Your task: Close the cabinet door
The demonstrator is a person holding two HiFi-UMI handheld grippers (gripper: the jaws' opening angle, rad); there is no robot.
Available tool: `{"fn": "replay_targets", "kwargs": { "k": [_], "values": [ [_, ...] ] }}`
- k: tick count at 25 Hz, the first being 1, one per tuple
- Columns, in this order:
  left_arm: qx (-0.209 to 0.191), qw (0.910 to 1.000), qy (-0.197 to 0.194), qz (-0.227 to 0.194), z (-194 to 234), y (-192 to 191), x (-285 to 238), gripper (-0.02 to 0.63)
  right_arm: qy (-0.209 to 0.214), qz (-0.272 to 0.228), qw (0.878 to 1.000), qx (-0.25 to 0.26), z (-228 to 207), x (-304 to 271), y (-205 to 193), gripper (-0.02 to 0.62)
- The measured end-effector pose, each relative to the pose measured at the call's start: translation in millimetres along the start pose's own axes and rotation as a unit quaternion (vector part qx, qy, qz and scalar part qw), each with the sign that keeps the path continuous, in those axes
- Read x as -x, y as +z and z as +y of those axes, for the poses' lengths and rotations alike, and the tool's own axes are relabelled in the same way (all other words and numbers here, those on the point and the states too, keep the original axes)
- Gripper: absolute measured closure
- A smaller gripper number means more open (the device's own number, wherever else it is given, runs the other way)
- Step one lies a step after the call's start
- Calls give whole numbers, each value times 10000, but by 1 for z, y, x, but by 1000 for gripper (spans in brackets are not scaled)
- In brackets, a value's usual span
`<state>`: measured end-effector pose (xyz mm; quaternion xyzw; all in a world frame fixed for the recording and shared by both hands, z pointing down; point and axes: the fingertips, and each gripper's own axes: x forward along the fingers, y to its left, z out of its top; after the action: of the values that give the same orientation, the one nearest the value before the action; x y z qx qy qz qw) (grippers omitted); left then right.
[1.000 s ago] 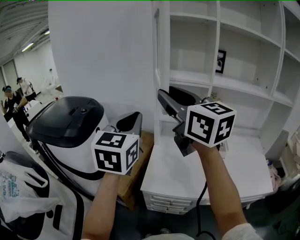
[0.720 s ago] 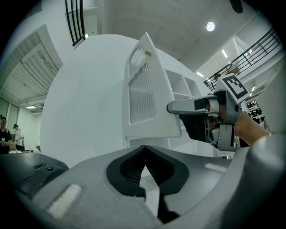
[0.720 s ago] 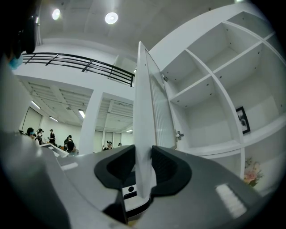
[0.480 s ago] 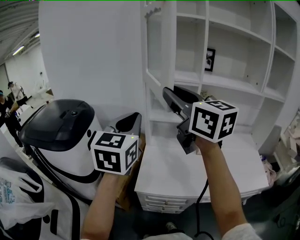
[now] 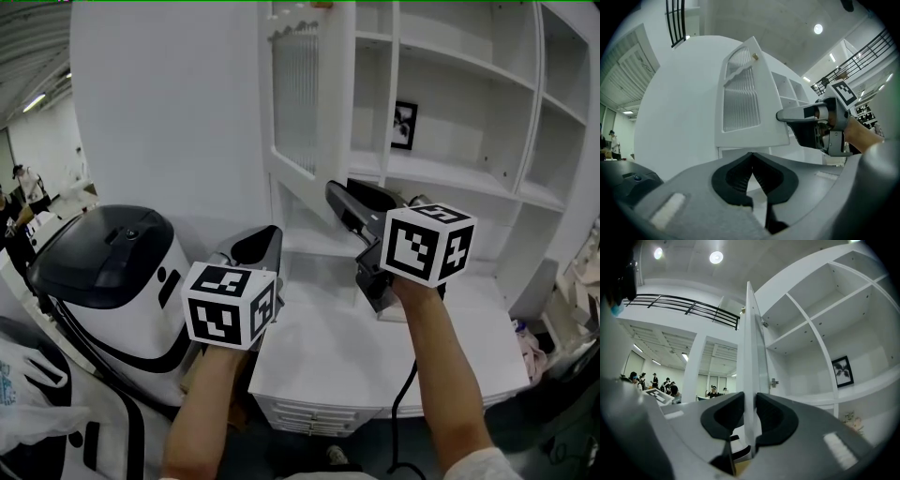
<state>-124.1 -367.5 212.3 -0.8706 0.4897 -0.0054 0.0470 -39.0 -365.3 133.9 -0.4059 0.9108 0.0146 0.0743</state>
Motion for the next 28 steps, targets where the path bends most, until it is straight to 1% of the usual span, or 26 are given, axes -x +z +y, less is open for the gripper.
{"fn": "replay_targets", "kwargs": {
  "k": [9, 14, 28],
  "values": [
    [-11, 10000, -1, -14, -24, 7, -42, 607, 212, -14, 9998, -44, -42, 9, 4, 515],
    [-24, 10000, -58, -2, -39, 8, -65, 607, 190, -18, 9998, -38, -67, 14, 5, 522],
    [-82, 10000, -3, 9, -53, 8, -115, 607, 319, -27, 9994, 120, -117, 12, 7, 522]
  ]
}}
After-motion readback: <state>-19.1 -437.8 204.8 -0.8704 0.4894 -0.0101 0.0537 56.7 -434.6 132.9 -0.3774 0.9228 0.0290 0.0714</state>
